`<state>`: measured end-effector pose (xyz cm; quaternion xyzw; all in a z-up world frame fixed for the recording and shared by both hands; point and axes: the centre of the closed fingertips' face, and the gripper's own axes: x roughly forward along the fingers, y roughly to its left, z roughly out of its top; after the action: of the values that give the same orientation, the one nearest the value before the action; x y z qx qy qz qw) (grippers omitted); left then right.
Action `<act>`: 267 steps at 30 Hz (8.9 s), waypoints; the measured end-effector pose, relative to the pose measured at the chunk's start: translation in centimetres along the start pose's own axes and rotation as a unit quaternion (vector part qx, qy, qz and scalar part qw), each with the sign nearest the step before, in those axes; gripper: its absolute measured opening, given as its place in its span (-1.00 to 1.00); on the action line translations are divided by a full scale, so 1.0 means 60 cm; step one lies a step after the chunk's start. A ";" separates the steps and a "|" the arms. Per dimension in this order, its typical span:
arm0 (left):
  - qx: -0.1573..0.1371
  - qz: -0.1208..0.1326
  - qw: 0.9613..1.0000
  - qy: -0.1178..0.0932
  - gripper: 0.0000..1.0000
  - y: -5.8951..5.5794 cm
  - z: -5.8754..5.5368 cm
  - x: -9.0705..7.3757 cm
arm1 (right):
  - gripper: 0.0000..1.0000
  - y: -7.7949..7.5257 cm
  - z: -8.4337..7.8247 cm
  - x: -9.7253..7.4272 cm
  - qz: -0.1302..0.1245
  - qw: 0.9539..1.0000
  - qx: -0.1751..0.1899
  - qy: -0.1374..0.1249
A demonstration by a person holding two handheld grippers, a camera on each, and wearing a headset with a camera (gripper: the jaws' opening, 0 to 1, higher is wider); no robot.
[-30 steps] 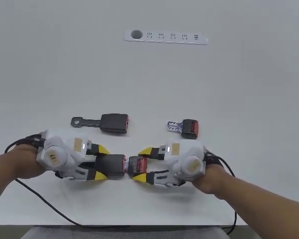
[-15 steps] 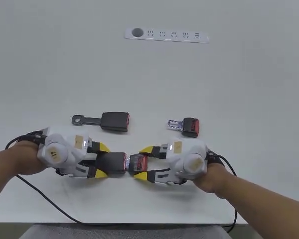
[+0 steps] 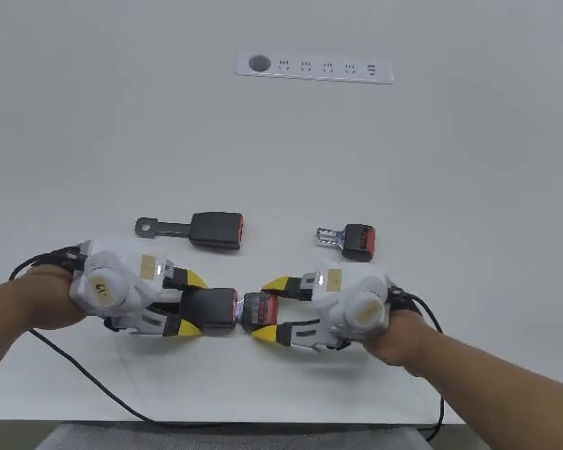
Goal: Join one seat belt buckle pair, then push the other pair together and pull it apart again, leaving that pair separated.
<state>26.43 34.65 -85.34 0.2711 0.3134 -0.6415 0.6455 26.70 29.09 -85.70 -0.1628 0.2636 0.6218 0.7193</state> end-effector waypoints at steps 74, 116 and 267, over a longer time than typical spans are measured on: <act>-0.051 0.061 0.997 -0.005 0.31 0.179 0.038 -0.033 | 0.51 -0.208 -0.076 -0.189 -0.095 0.992 0.081 0.031; -0.002 0.043 0.999 0.020 -0.31 0.189 0.004 -0.003 | -0.27 -0.202 -0.091 -0.175 -0.047 0.997 0.009 0.062; 0.002 0.030 0.998 0.062 -0.34 0.195 0.006 -0.002 | -0.29 -0.195 0.032 0.024 -0.012 1.000 -0.005 0.021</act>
<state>38.10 34.84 -85.63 0.3208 0.3433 -0.6044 0.6434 38.62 29.32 -86.10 -0.1828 0.2736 0.6113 0.7198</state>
